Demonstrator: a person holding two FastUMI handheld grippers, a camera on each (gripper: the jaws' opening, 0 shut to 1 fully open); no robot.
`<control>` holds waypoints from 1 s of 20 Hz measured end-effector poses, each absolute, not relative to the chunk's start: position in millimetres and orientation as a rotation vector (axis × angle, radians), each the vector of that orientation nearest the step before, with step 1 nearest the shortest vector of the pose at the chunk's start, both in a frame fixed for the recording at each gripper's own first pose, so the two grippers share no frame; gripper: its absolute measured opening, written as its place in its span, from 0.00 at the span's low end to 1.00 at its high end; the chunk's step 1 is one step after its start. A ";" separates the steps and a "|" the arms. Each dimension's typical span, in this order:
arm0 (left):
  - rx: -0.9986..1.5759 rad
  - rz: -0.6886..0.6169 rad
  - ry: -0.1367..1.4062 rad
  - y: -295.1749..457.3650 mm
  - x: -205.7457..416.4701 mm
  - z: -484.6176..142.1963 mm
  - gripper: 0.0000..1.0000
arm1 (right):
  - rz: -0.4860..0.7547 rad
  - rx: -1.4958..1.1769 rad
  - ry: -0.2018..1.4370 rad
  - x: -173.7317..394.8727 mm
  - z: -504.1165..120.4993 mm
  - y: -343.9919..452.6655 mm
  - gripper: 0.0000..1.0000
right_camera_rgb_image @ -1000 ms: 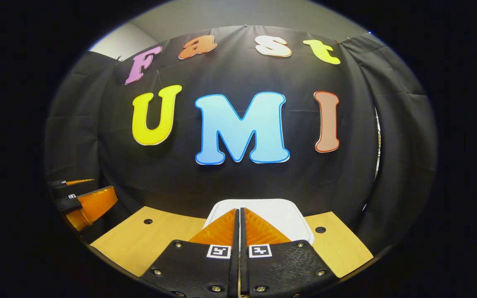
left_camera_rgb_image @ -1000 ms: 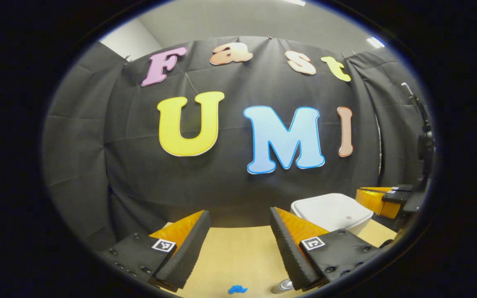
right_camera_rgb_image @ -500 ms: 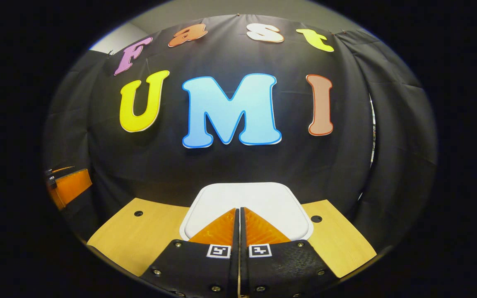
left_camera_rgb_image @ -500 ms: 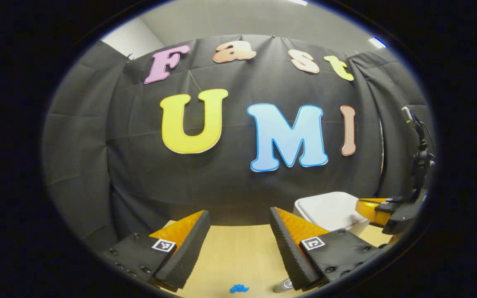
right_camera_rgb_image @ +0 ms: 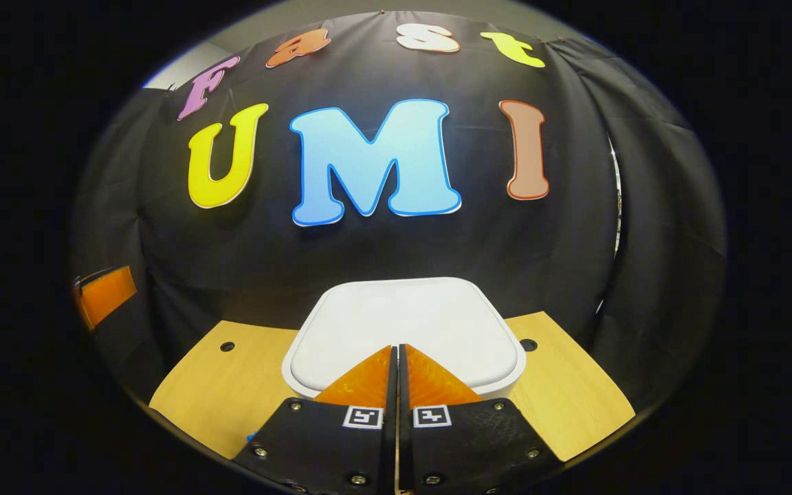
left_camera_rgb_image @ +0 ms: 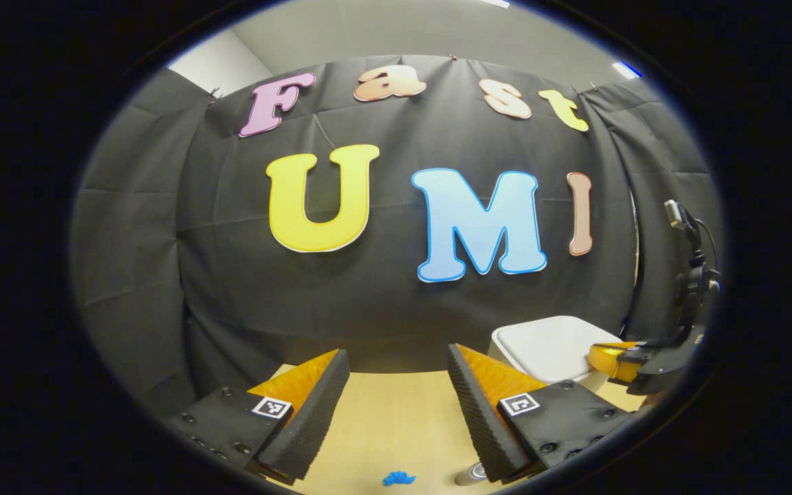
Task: Press the lid of the desktop garbage bin to open it, pick up the crumpled paper on the desktop and throw it into the bin, then pick up the pop can on the desktop and drop it into the bin, and finally close the garbage bin lid.
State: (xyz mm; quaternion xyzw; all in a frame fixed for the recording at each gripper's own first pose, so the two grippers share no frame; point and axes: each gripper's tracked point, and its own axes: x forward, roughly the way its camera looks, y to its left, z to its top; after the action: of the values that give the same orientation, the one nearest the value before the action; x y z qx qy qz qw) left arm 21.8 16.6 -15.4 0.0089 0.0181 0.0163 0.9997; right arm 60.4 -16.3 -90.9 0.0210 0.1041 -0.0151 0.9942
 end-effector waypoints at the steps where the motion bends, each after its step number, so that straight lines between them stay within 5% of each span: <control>1: 0.017 0.031 0.038 15.6 23.3 -14.7 0.94 | -0.030 0.046 0.214 61.0 -91.6 -16.3 0.02; 20: 0.011 0.015 0.040 11.2 23.7 -14.4 0.94 | 0.003 0.102 0.119 57.7 -48.1 -17.1 0.02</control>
State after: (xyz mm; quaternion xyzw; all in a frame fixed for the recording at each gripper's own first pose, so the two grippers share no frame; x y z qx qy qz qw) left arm 23.7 11.2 -14.4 0.0057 0.0200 0.0075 0.9998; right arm 57.7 -17.1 -48.1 0.0511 0.0593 0.0014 0.9969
